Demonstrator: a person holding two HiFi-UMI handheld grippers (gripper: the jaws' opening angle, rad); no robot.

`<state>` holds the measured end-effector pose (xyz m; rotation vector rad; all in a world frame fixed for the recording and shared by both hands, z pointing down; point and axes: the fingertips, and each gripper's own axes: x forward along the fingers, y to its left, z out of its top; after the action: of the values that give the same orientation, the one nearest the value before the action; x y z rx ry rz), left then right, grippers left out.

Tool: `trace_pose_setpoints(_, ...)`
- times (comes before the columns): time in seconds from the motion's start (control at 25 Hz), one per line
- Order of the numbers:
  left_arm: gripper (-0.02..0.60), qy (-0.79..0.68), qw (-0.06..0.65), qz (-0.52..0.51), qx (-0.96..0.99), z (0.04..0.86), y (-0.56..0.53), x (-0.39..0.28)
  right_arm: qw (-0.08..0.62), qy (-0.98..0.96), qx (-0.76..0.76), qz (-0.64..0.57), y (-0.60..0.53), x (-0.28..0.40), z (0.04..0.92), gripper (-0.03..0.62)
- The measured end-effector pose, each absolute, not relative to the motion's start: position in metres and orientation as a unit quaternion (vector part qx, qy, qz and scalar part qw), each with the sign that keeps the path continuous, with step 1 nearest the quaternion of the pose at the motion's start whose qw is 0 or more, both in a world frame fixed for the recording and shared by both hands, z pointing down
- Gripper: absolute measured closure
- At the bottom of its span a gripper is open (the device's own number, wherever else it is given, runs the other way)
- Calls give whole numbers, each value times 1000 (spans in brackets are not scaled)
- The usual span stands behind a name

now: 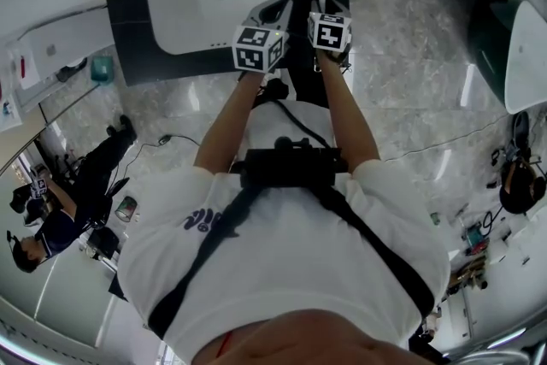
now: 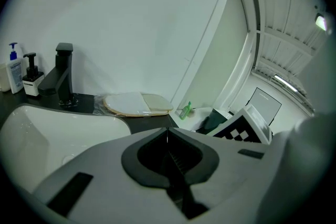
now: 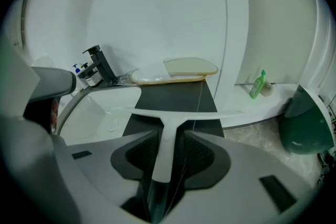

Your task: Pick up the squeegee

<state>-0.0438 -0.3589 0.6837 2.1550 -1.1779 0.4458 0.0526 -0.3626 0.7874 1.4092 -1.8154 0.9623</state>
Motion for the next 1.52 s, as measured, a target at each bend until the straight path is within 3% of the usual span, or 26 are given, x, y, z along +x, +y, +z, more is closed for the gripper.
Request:
trace_pose_setpoints(0.32,569,-460,324,160,811,679,-358,-51,327,-687,543,355,-377,45,789,458)
trace_pose_setpoints(0.4,569,-463,324,158,810,677,-356,-53,328,-685,546,353,-376,47,790,497)
trace_pose_setpoints(0.68,569,-468,319,145,811,666,-356,-61,314,-693,552,342,-380,51,778,511)
trace_pose_setpoints(1.0,569,-486,285,107,819,622,-367,-78,260,-722,568,298,-400,46,706,513)
trace_pose_setpoints(1.52,569,-542,165,39,823,491,-396,-122,96,-804,563,168,-429,-5,516,513)
